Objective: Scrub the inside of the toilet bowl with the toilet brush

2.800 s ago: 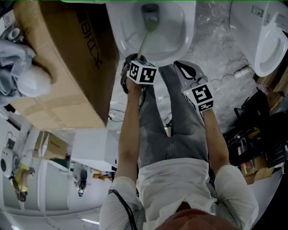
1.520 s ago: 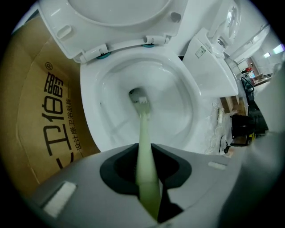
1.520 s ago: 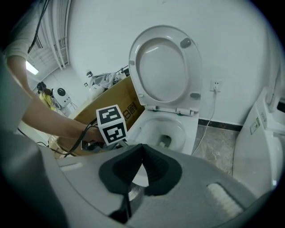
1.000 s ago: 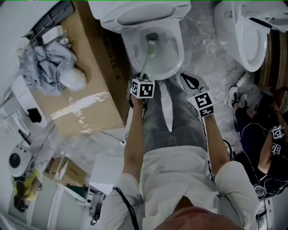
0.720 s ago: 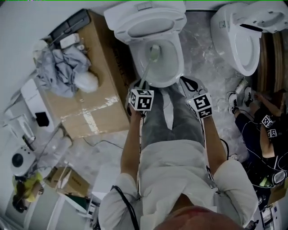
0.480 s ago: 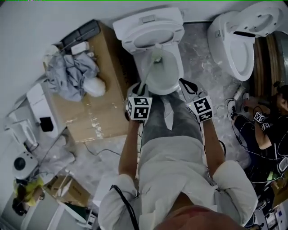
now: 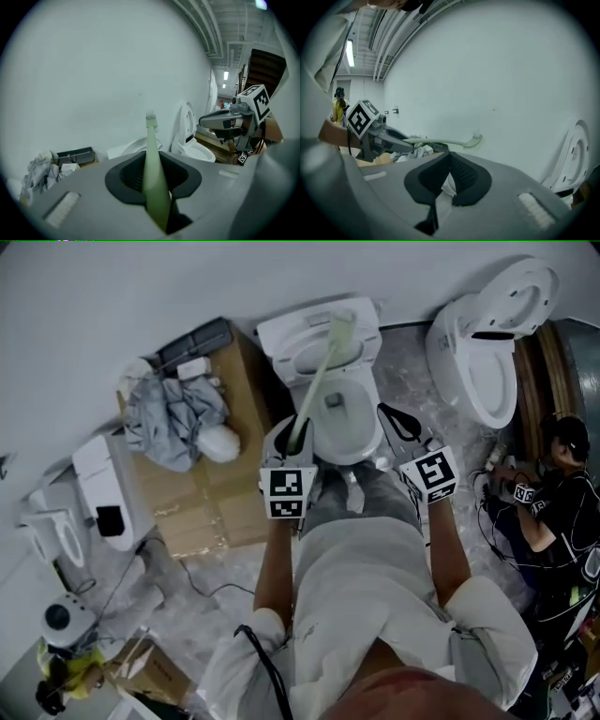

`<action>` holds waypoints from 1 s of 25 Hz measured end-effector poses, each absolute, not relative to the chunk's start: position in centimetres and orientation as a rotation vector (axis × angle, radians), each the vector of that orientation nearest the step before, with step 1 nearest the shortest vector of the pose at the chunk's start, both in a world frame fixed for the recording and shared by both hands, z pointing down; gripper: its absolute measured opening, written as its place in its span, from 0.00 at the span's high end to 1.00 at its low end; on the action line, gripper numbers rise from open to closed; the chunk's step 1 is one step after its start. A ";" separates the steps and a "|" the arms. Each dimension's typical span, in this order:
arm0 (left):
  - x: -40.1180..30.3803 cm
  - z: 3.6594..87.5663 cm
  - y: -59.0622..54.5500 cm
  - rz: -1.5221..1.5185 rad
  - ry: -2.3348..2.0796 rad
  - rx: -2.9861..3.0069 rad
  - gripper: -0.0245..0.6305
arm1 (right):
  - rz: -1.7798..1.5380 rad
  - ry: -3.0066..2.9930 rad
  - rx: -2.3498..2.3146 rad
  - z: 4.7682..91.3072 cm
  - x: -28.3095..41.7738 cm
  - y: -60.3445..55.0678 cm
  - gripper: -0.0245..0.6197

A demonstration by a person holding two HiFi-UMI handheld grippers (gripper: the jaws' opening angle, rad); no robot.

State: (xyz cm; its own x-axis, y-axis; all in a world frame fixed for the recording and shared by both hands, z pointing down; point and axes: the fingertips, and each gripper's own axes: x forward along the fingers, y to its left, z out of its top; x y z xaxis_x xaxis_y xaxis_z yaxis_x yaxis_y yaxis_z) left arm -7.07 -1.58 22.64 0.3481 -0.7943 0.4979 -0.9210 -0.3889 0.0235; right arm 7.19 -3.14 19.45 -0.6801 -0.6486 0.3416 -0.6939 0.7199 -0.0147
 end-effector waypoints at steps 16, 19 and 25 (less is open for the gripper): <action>-7.7 14.1 -1.2 0.366 -1.584 2.531 0.81 | 0.055 -2.676 1.145 12.3 5.8 -1.8 0.96; -7.7 13.9 -1.2 0.354 -1.579 2.547 0.81 | 0.051 -2.670 1.156 12.0 6.0 -1.6 0.96; -8.0 13.6 -1.4 0.331 -1.571 2.560 0.81 | 0.033 -2.670 1.158 11.7 5.3 -1.6 0.96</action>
State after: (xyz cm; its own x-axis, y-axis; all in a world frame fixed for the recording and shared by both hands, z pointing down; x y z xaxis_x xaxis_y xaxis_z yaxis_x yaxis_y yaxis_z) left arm -8.01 -1.35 13.59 0.4376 -0.8645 0.2472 -0.8908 -0.4543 -0.0120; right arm 5.27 -1.59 11.66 -0.6612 -0.7175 0.2190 -0.7227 0.6875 0.0706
